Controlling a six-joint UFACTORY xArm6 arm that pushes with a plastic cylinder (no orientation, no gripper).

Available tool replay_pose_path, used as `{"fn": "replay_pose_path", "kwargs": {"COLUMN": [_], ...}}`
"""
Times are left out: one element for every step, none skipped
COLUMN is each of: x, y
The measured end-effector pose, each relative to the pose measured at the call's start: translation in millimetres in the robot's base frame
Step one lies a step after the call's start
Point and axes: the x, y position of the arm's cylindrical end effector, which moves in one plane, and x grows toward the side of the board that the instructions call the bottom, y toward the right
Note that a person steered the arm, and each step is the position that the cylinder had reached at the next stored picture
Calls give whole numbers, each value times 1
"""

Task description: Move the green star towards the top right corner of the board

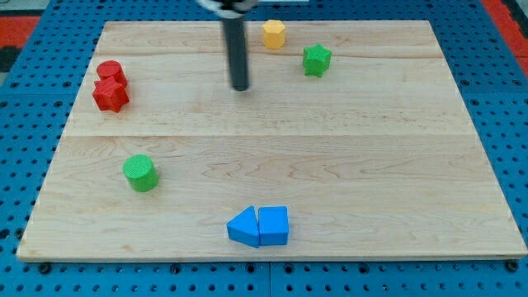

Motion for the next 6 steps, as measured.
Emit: {"fn": "replay_pose_path", "kwargs": {"x": [-39, -83, -77, -53, -84, -119], "y": [80, 130, 143, 93, 54, 69]}}
